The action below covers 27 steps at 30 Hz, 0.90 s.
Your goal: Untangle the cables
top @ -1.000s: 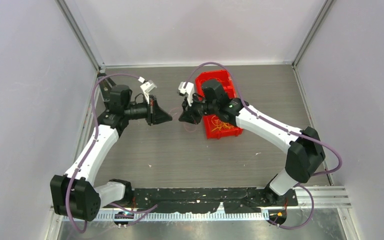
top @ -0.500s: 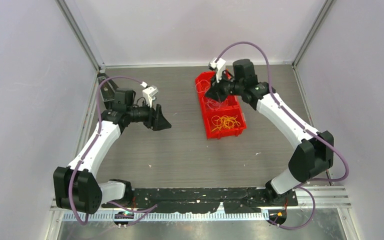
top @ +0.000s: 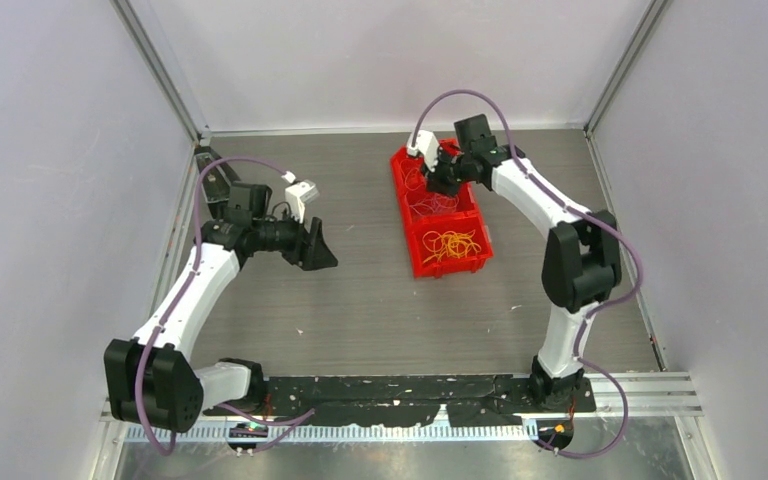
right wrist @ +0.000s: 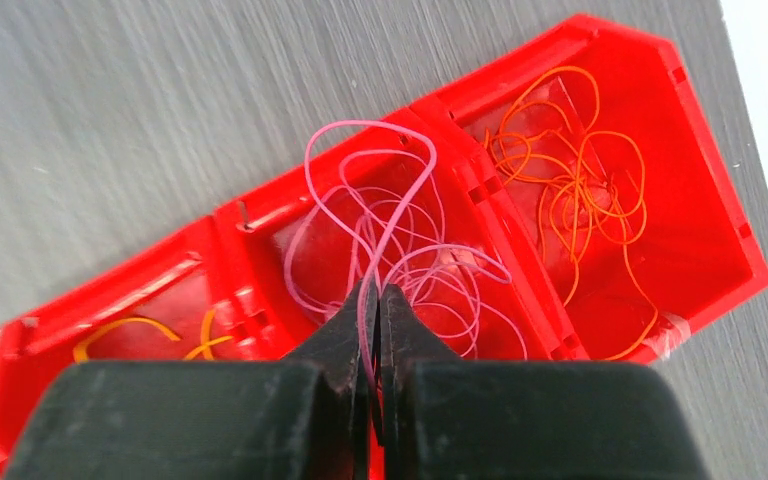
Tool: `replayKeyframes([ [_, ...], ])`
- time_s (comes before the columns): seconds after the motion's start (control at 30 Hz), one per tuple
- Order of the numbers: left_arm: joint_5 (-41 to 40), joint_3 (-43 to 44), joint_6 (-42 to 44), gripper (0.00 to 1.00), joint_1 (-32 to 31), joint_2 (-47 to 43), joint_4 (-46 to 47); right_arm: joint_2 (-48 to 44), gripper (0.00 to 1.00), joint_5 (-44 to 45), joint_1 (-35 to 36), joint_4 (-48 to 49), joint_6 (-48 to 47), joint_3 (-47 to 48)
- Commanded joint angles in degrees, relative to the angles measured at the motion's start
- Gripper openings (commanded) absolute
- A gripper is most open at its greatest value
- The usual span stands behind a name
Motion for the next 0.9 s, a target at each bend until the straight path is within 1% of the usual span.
replayKeyframes([
  [0.0,-3.02,2.04,2.33,0.62,0.27,-2.71,-3.62,5.01,0.06,4.70,0.11,0.66,-10.15,4.79],
  [0.1,-3.52,1.96,2.98,0.62,0.26,-3.12,-4.80,7.56,0.10,8.45,0.09,1.39,-14.44,4.84],
  [0.13,-3.67,1.97,3.14,0.62,0.25,-3.11,-5.24,8.42,0.17,9.39,0.14,0.45,-15.23,5.06],
  [0.17,-4.00,2.05,3.26,0.62,0.24,-3.12,-5.47,8.84,0.20,9.63,0.10,-0.20,-16.28,5.21],
  [0.2,-4.36,2.16,3.26,0.62,0.29,-2.95,-5.67,8.85,0.26,9.95,0.10,-1.44,-16.50,5.53],
  [0.23,-4.65,2.46,3.43,0.61,0.25,-2.78,-5.80,8.44,0.29,9.96,0.10,-1.98,-16.55,5.58],
  [0.27,-4.61,2.62,3.52,0.61,0.29,-2.56,-5.88,8.03,0.35,9.81,0.09,-2.83,-16.55,5.46],
  [0.3,-4.60,2.86,3.55,0.61,0.30,-2.23,-5.89,7.02,0.39,9.54,0.09,-3.25,-16.26,5.37],
  [0.33,-4.60,3.13,3.48,0.61,0.28,-2.03,-5.89,6.45,0.46,8.87,0.09,-3.85,-15.96,5.24],
  [0.37,-4.48,3.44,3.47,0.61,0.26,-1.55,-5.91,5.16,0.51,8.50,0.07,-4.11,-14.99,5.21],
  [0.43,-4.28,4.23,3.47,0.61,0.28,-0.68,-5.98,3.34,0.66,7.52,0.09,-4.72,-13.24,5.45],
  [0.5,-4.10,4.69,3.74,0.61,0.27,0.04,-6.15,1.93,0.71,6.87,0.09,-5.60,-12.00,5.95],
  [0.67,-3.91,6.07,4.93,0.60,0.30,1.63,-7.08,0.05,0.72,4.97,0.10,-10.71,-9.91,7.78],
  [0.77,-3.92,6.04,4.92,0.60,0.30,1.65,-7.21,-0.87,0.81,2.89,0.09,-13.87,-8.31,9.75],
  [0.87,-4.05,5.54,4.66,0.60,0.29,1.32,-6.88,-0.17,0.83,1.33,0.10,-15.46,-3.39,11.73],
])
